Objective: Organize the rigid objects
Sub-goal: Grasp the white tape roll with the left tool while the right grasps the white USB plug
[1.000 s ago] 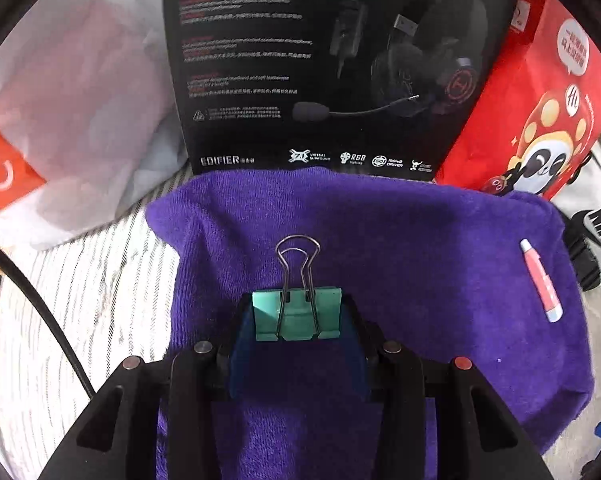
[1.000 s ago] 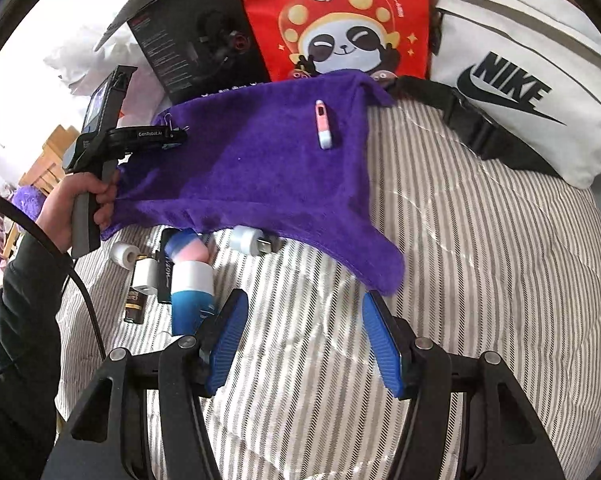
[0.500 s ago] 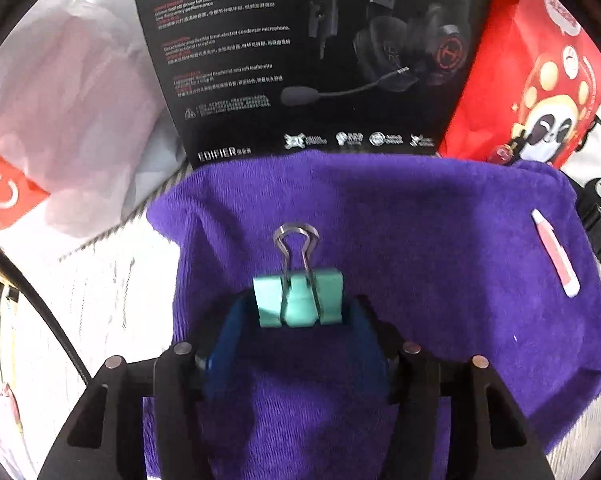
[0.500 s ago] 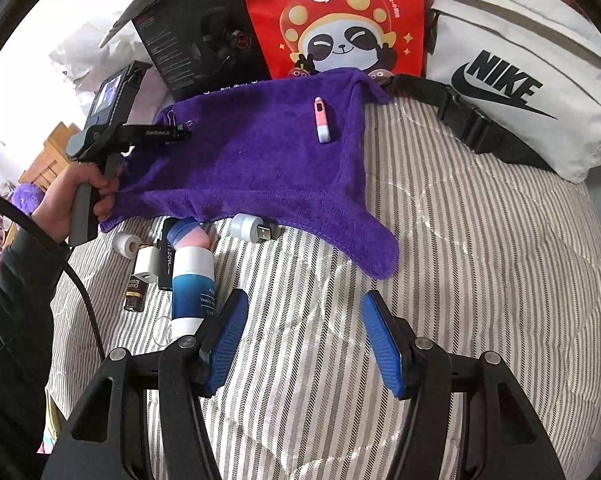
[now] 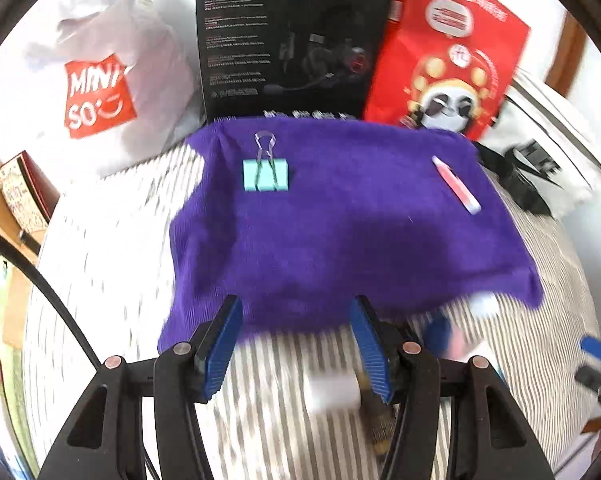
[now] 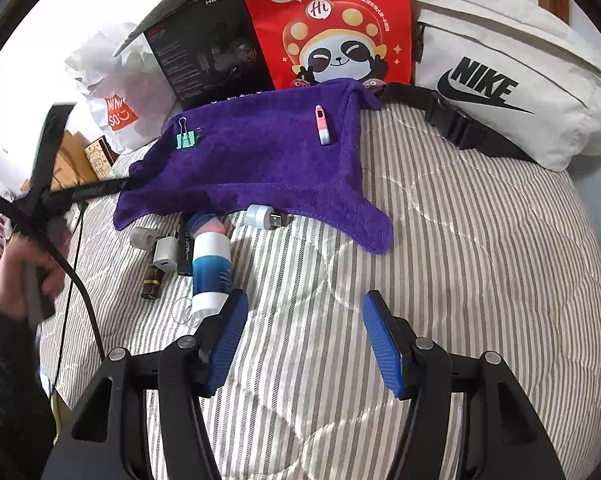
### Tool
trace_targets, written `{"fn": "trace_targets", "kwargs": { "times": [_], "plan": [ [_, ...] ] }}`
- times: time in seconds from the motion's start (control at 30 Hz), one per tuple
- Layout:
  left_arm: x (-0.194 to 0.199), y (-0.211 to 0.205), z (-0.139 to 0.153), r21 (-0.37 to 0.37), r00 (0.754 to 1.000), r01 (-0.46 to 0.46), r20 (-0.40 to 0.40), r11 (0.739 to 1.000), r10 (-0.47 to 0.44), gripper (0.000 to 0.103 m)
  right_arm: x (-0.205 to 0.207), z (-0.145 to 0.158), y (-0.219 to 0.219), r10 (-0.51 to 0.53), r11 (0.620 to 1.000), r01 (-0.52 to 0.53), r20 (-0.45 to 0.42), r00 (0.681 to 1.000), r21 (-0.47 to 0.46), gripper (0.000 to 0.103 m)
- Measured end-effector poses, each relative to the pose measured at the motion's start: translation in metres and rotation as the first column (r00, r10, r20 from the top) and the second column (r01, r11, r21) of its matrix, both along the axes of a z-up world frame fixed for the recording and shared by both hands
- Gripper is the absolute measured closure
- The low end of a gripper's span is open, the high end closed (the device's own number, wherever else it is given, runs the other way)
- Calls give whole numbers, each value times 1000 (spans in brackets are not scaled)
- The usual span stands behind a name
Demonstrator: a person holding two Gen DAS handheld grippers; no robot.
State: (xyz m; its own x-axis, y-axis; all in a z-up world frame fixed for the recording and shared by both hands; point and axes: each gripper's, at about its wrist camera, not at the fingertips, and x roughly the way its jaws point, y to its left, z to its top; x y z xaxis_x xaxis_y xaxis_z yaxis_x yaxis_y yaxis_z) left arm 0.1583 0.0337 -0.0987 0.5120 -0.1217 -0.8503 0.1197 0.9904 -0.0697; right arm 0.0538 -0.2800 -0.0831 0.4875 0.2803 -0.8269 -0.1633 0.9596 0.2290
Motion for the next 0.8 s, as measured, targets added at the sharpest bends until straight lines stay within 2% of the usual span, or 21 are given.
{"fn": "trace_targets", "kwargs": {
  "times": [0.2, 0.37, 0.5, 0.57, 0.73, 0.8],
  "plan": [
    [-25, -1, -23, -13, 998, 22, -54, 1000, -22, 49, -17, 3, 5, 2, 1000, -2, 3, 1000, -3, 43],
    [-20, -2, -37, 68, 997, 8, -73, 998, -3, 49, -29, 10, 8, 10, 1000, -10, 18, 1000, -17, 43],
    [-21, 8, -40, 41, 998, -7, -66, 999, 10, 49, -35, 14, 8, 9, 1000, -8, 26, 1000, -25, 42],
    [-23, 11, -42, 62, 998, -10, -62, 998, 14, 50, -35, 13, 8, 8, 1000, -8, 24, 1000, -29, 42],
    [-22, 6, -48, 81, 999, 1, -49, 997, 3, 60, -30, 7, 12, 17, 999, -16, 13, 1000, -31, 42],
    [-24, 6, -47, 74, 999, -2, -34, 997, 4, 73, -26, 3, 16, 24, 999, -24, 2, 1000, -31, 41]
  ]
}}
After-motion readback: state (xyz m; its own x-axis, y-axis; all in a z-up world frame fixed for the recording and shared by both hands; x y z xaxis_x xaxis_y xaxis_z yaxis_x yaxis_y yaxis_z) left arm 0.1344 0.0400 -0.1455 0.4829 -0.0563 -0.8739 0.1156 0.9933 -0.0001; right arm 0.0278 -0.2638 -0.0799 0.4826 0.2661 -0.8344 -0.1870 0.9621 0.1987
